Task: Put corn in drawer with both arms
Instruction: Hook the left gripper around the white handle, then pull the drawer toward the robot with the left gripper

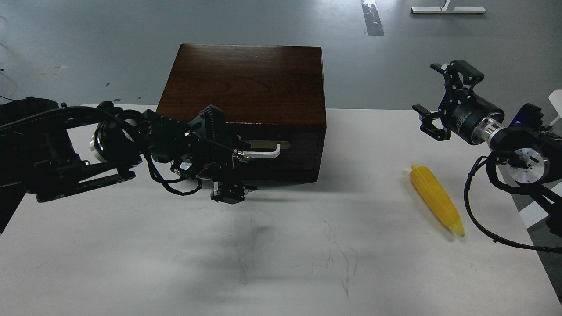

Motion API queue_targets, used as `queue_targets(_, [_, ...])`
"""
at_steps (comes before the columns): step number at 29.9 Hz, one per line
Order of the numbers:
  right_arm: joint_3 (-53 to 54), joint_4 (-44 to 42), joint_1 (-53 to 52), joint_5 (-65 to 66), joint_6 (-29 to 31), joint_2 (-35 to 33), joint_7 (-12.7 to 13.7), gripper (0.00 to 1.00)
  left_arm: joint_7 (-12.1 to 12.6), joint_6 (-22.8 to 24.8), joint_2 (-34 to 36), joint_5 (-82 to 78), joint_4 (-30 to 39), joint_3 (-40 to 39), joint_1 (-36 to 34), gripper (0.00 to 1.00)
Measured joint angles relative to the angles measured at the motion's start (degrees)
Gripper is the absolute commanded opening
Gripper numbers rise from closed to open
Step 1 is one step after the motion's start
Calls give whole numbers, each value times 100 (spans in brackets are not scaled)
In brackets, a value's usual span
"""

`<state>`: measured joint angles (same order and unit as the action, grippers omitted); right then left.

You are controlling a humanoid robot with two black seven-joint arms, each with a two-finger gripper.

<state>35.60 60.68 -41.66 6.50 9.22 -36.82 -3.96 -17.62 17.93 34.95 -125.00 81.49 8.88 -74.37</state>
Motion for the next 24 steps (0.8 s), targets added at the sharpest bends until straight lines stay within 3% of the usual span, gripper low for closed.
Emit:
queue_targets(8, [0, -67, 17, -8, 2, 0, -23, 100, -403, 0, -42, -1, -3, 22, -20, 99])
queue_targets(17, [0, -73, 26, -8, 2, 0, -26, 100, -559, 9, -94, -1, 0, 26, -30, 99])
queue_targets(24, [0, -74, 26, -8, 2, 0, -26, 100, -846, 10, -138, -2, 19, 26, -56, 99])
